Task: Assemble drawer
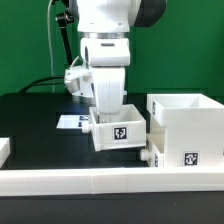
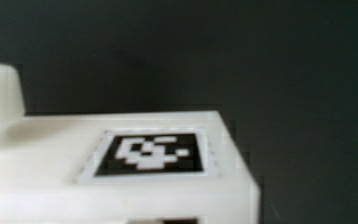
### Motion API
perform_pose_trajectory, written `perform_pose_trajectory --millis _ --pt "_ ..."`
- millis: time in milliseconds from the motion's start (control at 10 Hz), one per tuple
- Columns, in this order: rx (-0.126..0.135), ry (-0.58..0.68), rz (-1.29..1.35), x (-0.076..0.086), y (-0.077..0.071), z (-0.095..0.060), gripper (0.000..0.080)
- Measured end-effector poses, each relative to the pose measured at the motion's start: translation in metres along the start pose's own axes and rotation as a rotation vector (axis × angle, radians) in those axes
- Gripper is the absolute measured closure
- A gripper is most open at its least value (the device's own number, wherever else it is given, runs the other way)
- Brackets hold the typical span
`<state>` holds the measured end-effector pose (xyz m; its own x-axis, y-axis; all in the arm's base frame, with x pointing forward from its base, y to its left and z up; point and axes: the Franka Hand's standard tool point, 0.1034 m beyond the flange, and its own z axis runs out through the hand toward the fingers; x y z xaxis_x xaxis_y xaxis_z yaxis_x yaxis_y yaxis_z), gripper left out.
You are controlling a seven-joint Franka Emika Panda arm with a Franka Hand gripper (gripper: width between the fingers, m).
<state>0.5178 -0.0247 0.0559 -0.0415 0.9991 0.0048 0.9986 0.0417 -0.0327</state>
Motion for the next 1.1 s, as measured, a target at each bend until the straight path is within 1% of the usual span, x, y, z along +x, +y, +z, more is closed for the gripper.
perform_pose_trajectory --millis 200,500,700,800,1000,1100 --pt "-0.016 -0.001 0.0 -0.001 0.008 -0.004 0.0755" --pt "-0.011 0.0 0.001 -0.001 0.006 -0.002 0.0755" --pt "-0.008 0.005 0.017 0.006 0.012 0.0 0.0755" --pt "-0.014 0.006 0.017 0.009 0.017 -0.001 0.0755" --pt "-0.038 0.009 0.018 0.009 0.019 -0.001 0.0755" --pt "-0.036 0.009 0.018 0.009 0.018 0.0 0.0755"
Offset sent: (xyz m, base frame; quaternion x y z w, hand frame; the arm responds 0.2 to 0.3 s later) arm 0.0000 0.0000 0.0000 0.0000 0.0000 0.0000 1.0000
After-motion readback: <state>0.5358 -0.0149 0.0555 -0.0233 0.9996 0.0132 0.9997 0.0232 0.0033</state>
